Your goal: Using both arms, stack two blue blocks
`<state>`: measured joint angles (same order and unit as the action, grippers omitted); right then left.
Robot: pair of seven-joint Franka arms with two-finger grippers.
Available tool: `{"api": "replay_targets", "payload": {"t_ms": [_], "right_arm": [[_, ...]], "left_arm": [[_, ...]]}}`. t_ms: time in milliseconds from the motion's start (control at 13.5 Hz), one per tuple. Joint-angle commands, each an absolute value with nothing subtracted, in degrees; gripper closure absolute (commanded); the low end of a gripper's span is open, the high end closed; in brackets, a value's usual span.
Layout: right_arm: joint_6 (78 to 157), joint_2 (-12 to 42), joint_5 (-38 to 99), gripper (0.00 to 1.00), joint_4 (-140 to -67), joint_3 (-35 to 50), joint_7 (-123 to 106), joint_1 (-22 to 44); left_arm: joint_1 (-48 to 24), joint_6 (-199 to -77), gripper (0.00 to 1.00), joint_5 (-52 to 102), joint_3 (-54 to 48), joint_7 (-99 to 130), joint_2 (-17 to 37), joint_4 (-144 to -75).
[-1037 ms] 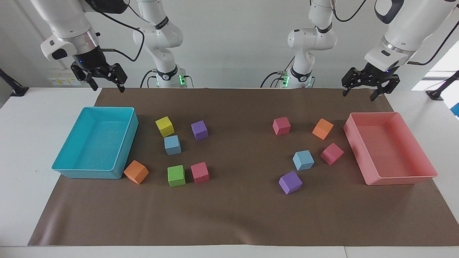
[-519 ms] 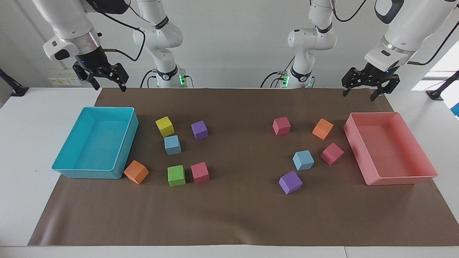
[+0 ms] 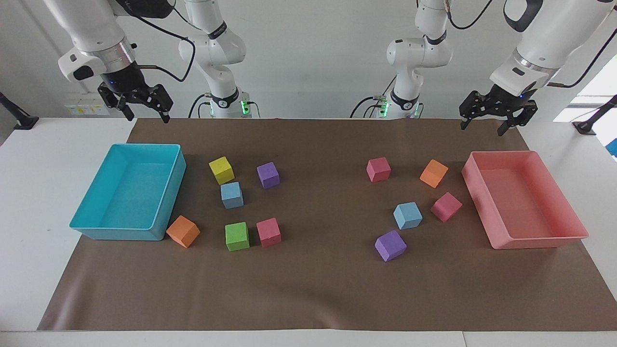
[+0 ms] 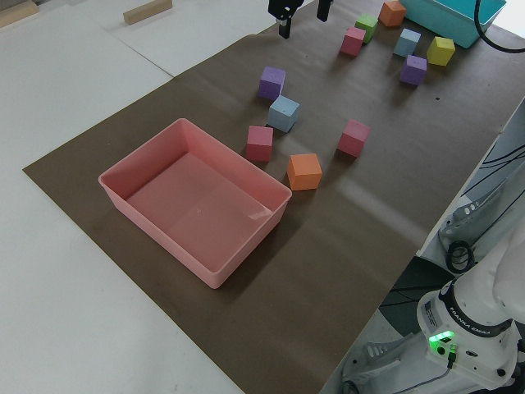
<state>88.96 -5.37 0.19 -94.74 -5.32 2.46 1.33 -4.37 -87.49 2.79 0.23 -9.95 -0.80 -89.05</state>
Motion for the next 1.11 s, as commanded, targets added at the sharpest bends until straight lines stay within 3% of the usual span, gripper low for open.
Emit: {"api": "replay_targets", "payload": {"t_ms": [0, 1037], "right_arm": [[89.03, -6.77, -0.26, 0.0, -96.33, -4.75, 3.43, 0.62], [89.56, -7.47, -0.26, 0.0, -97.47, -4.66, 3.52, 0.35]], "left_arm": [[-3.96, -87.45, 0.0, 3.43, 0.09, -10.55, -1.93, -90.09], [-3.96, -87.54, 0.0, 3.43, 0.09, -10.55, -1.93, -90.09]]}}
